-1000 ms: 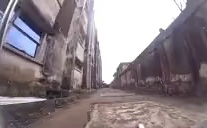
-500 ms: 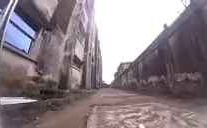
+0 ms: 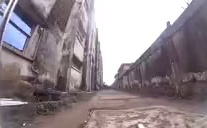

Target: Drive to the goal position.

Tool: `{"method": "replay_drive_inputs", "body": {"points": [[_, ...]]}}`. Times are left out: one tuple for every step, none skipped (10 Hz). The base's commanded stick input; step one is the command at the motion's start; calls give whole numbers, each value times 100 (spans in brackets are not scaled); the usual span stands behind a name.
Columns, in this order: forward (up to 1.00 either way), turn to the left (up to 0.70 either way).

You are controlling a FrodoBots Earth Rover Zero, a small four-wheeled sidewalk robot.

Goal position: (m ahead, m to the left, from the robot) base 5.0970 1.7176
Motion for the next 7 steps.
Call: {"method": "replay_drive_inputs", "body": {"points": [[100,-11],[100,-5],[100,-3],[100,0],[100,0],[100,0],[100,0]]}}
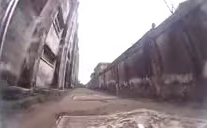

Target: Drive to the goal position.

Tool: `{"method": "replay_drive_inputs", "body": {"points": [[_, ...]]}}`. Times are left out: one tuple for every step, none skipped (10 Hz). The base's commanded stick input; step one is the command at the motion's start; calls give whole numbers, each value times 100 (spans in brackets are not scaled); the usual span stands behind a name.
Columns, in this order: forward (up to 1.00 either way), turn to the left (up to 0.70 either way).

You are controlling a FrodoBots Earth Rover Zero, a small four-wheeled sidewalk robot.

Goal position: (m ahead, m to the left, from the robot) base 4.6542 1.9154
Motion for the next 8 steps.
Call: {"method": "replay_drive_inputs", "body": {"points": [[100,0],[100,0],[100,0],[100,0],[100,0],[100,0],[100,0],[100,0]]}}
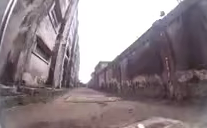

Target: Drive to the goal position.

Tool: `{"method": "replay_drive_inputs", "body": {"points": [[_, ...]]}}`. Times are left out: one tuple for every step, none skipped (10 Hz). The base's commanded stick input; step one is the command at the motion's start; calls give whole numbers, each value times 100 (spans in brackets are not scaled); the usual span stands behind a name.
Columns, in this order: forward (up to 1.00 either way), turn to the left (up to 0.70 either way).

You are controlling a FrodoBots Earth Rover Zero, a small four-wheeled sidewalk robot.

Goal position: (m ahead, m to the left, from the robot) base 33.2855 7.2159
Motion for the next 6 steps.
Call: {"method": "replay_drive_inputs", "body": {"points": [[100,0],[100,0],[100,0],[100,4],[100,18],[100,31]]}}
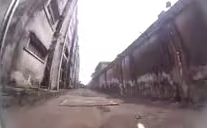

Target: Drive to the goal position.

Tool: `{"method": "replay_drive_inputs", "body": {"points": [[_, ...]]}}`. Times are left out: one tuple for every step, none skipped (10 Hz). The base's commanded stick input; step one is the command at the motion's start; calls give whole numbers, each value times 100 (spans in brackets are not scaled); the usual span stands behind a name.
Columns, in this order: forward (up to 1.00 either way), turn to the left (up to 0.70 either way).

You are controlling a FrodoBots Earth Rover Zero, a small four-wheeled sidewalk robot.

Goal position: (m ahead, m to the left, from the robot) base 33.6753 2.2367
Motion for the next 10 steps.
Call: {"method": "replay_drive_inputs", "body": {"points": [[100,40],[100,40],[100,40],[100,40],[100,29],[100,0],[100,0],[100,0],[100,0],[100,0]]}}
